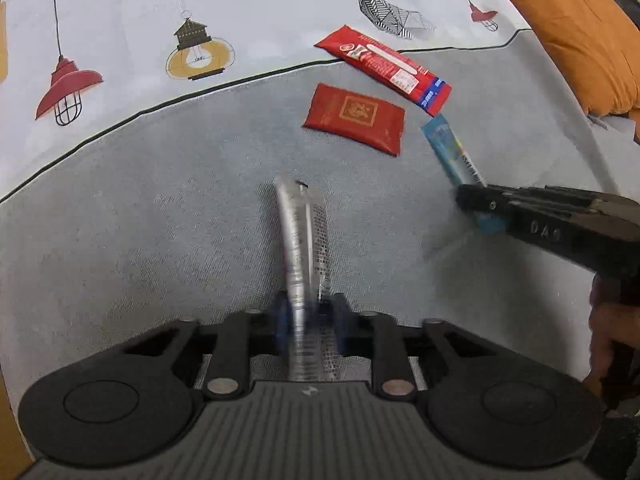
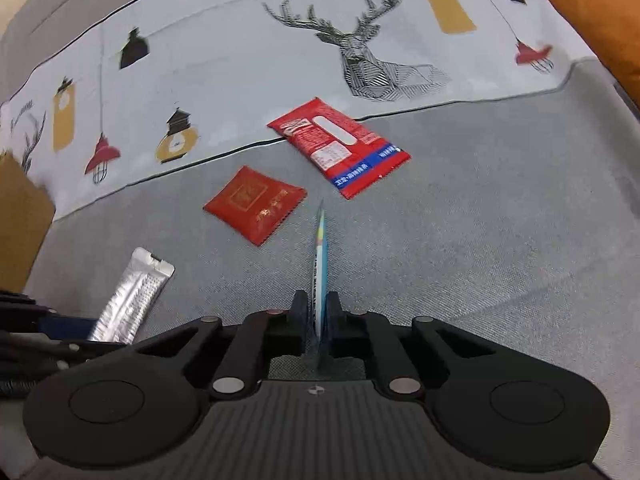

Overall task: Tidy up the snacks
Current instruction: 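Lift the silver and blue stick packs and carry them over the box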

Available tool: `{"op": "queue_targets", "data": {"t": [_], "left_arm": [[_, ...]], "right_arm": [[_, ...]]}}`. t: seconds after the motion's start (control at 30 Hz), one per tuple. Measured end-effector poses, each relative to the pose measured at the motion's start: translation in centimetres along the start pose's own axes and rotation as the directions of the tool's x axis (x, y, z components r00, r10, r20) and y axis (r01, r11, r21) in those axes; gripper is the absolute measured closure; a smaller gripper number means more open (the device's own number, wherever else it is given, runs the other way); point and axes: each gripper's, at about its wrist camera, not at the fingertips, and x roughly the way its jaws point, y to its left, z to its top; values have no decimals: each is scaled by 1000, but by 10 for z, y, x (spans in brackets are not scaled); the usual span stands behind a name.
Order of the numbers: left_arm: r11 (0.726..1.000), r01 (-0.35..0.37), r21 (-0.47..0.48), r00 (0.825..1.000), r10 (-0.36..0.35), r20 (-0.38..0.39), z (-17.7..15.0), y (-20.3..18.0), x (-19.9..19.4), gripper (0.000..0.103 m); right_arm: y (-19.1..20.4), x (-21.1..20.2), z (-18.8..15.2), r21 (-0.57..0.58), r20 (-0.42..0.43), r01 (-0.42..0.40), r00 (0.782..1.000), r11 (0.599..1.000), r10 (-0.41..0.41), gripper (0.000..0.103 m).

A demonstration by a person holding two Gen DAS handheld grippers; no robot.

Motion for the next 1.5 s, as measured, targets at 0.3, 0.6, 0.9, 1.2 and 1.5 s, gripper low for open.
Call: {"op": "queue_targets", "data": {"t": [0.3, 0.6, 0.9, 1.2, 1.5], "left_arm": [[1000, 4, 15, 1000, -4, 15, -24, -7, -42, 96], [998, 1, -65, 995, 6, 98, -78, 28, -124, 96], [987, -25, -161, 978, 57, 201, -118, 75, -200, 96], [979, -51, -198, 930, 119, 347, -154, 123, -275, 96], [960, -85, -268, 815, 222, 535, -183, 176, -367, 96]], "right_arm": [[21, -3, 7, 11, 14, -5, 1000, 1000, 4, 97], [74, -65, -29, 33, 52, -126, 991, 991, 124, 97], [163, -121, -54, 91, 105, -270, 960, 959, 260, 97], [266, -175, -60, -51, 167, -422, 890, 905, 424, 97], [365, -230, -33, -285, 235, -405, 849, 869, 473, 97]]}}
